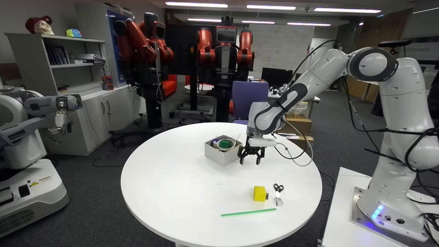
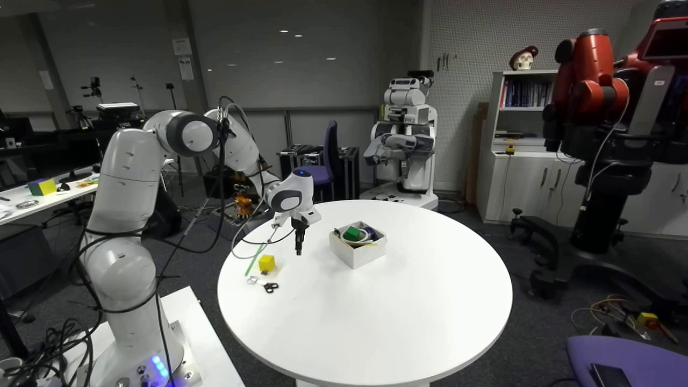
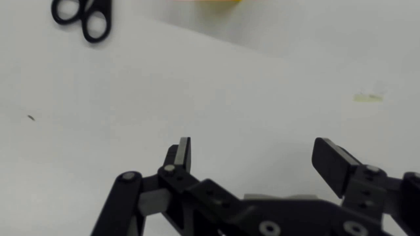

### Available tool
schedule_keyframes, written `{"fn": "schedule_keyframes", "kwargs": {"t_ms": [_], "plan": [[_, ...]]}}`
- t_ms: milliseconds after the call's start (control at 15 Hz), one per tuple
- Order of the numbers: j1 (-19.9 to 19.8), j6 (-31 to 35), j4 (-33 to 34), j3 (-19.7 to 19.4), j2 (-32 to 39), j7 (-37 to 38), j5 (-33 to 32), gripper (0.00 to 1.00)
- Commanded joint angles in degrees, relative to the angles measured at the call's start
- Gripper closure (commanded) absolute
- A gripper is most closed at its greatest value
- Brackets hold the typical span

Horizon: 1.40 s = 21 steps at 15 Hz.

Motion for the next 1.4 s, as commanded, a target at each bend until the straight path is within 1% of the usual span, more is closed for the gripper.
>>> {"fn": "schedule_keyframes", "kwargs": {"t_ms": [0,200,467,600,733,867,933,1067,1200,1333], "plan": [[0.08,-1.79,-6.47,0.89,-3.62,-2.25,-0.34,0.00],[0.93,-1.09,-11.09,1.40,-5.48,-2.39,-0.34,0.00],[1.49,0.86,-15.99,3.40,-8.52,-2.87,1.22,0.00],[1.29,1.91,-17.48,4.69,-9.99,-2.50,3.14,0.00],[0.98,3.62,-18.62,6.19,-10.88,-2.48,6.64,0.00],[1.03,7.53,-19.54,7.75,-11.09,-2.13,11.45,0.00],[1.04,11.10,-19.84,8.79,-10.79,-2.15,14.64,0.00],[1.77,17.07,-20.26,10.10,-9.65,-1.06,18.21,0.00],[2.72,21.15,-21.25,10.69,-9.00,-0.05,18.93,0.00],[3.88,23.21,-22.19,10.49,-8.57,1.43,18.13,0.00]]}}
